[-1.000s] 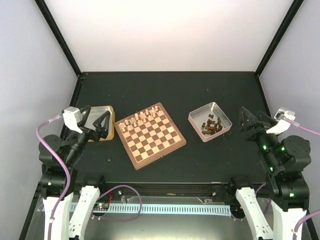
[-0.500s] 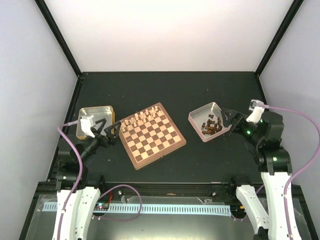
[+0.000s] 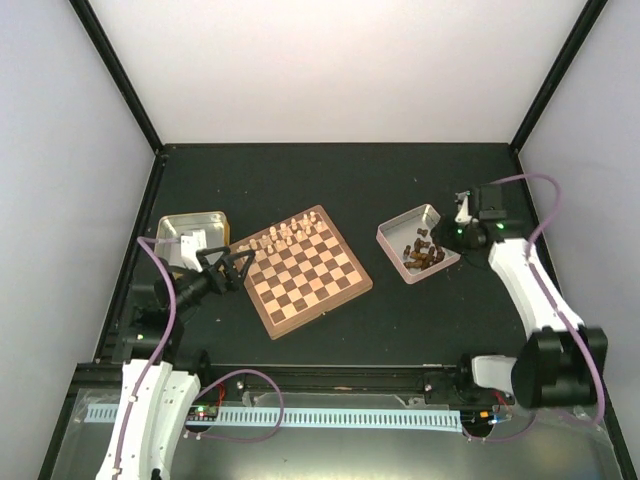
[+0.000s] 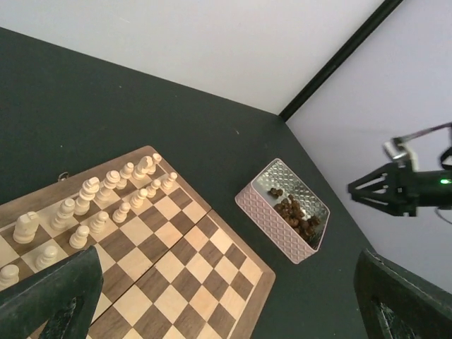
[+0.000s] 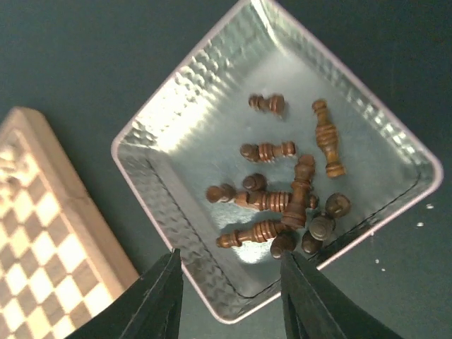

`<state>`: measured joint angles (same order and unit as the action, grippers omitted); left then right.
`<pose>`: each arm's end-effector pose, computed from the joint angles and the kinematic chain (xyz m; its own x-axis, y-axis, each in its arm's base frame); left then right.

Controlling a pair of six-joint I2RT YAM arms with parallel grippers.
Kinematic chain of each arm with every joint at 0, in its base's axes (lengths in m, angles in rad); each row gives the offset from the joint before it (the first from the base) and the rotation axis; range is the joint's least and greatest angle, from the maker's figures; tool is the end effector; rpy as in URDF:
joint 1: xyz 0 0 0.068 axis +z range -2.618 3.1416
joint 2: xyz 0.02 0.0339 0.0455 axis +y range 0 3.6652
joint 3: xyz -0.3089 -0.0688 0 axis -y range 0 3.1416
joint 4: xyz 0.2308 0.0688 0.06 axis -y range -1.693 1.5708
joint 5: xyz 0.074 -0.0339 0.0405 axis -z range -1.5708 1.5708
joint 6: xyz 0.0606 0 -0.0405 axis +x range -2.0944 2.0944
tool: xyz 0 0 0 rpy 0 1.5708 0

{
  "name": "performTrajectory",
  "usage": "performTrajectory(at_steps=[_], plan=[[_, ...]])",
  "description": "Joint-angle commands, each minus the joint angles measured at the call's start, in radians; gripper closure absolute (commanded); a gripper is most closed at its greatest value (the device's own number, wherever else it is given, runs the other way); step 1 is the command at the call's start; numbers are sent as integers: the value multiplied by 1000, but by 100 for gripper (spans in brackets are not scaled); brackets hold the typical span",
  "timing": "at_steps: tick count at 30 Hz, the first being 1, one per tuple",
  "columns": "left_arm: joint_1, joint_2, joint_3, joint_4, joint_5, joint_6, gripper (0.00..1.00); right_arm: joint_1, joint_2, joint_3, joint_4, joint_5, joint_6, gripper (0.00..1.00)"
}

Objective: Set up the chess pieces on the board
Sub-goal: Pick up the chess piece from the storage box.

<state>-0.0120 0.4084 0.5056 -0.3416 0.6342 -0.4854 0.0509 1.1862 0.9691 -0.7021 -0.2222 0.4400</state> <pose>0.0791 -0.0369 0.2886 -0.4867 -0.3700 -0.7913 0.4041 0.7077 -0.5795 0.2222 0.0247 0.3029 -0.7964 0.3754 -0.4741 0.1726 0.8924 0.4168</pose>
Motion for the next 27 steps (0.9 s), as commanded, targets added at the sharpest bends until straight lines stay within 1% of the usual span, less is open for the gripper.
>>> performTrajectory(at_steps=[1,4,9,10,12,16,22,24,27], plan=[[9,14,-12,36,38,19,1,64,181,52,28,69,-25,61],[9,31,-20,58,29,31,1,118,310,98,57,83,-20,60],[10,91,-16,94,29,30,1,183,500,210,58,135,-13,57],[9,102,-8,92,33,32,1,189,530,227,55,144,-8,57],[8,113,5,84,33,41,1,202,579,248,49,158,-2,61],[8,109,7,69,11,50,1,218,627,253,36,201,6,65],[1,106,-2,71,-3,41,1,231,637,227,34,234,8,66],[0,104,-3,70,-6,38,1,233,641,222,33,233,8,71],[0,101,-3,67,-14,35,1,233,639,209,43,229,12,83]])
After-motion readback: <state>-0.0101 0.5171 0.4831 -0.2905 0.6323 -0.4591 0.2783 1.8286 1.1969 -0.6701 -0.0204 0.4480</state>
